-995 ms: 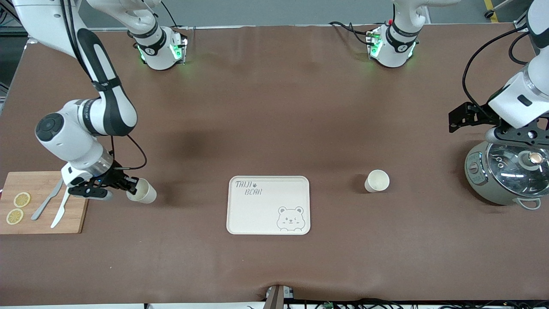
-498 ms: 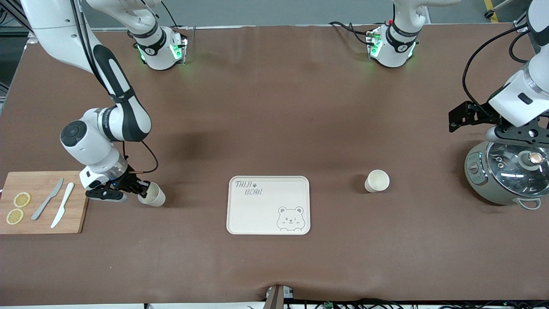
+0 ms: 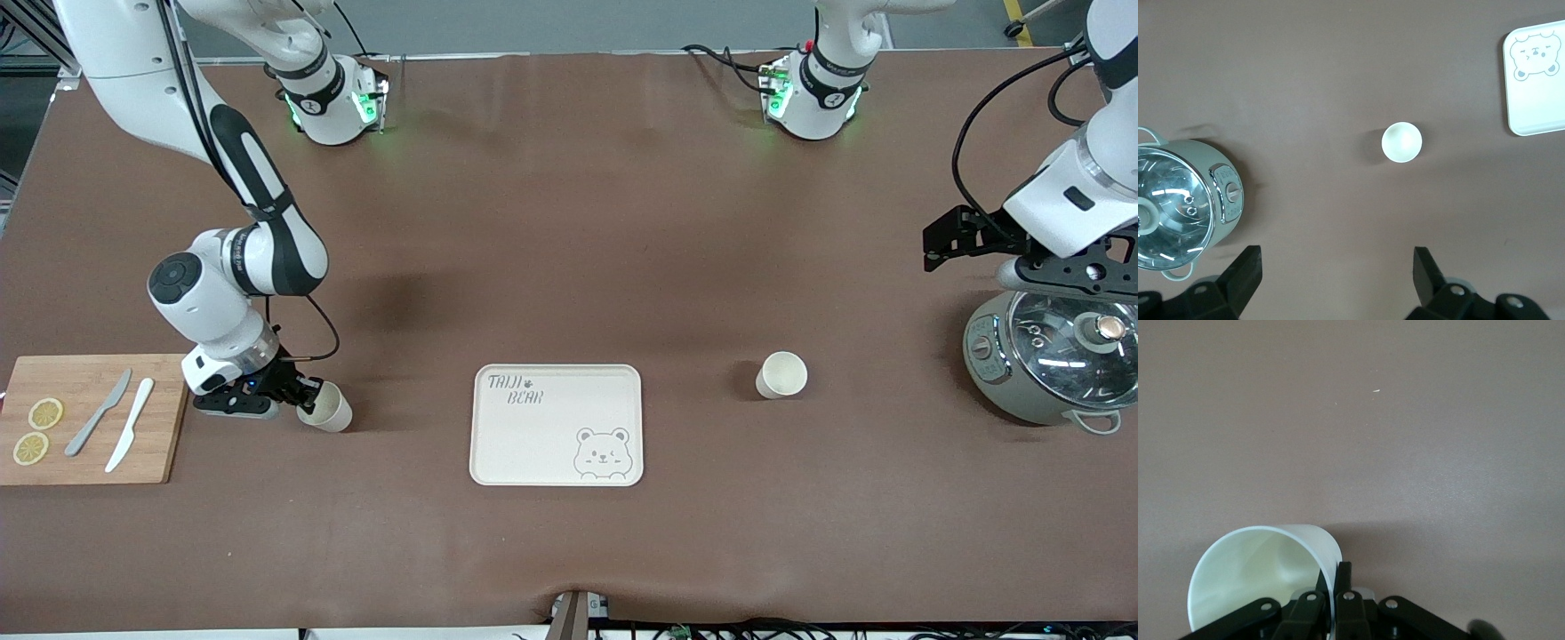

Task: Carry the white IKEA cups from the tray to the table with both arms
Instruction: 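Lower the cup onto the table beside the cutting board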

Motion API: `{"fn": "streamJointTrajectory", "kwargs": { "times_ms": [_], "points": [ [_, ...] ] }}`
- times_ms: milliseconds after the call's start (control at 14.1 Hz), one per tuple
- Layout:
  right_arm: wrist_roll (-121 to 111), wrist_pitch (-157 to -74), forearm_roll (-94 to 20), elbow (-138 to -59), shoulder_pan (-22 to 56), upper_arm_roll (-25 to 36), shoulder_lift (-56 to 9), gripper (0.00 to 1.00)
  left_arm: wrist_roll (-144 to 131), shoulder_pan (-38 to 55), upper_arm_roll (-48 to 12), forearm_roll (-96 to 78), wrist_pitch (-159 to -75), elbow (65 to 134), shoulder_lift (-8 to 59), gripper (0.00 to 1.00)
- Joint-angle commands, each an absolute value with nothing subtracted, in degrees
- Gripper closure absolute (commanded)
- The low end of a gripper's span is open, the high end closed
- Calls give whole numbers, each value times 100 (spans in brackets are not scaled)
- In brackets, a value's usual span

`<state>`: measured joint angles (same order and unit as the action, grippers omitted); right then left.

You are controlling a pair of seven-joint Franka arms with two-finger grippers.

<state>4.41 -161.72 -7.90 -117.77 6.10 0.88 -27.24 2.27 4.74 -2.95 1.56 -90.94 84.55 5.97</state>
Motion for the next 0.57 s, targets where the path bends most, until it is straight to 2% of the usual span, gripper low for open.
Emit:
{"fn": "streamJointTrajectory", "kwargs": {
  "times_ms": [0, 213, 355, 427, 498],
  "points": [
    [404, -16417, -940, -11892, 677, 105, -2742, 100, 211, 466, -316, 167, -9061, 8455, 554, 0],
    [404, -16436, -932, -11892, 686, 105, -2769, 100, 202, 475, -316, 167, -9140, 8464, 571, 0],
    [404, -16392, -932, -11883, 686, 105, -2760, 53, 202, 475, -316, 167, -9149, 8464, 563, 0],
    [404, -16366, -932, -11883, 677, 105, -2760, 11, 193, 475, -316, 167, -9149, 8455, 563, 0],
    [413, -16365, -932, -11874, 677, 105, -2760, 0, 193, 483, -316, 167, -9149, 8464, 571, 0]
  ]
}}
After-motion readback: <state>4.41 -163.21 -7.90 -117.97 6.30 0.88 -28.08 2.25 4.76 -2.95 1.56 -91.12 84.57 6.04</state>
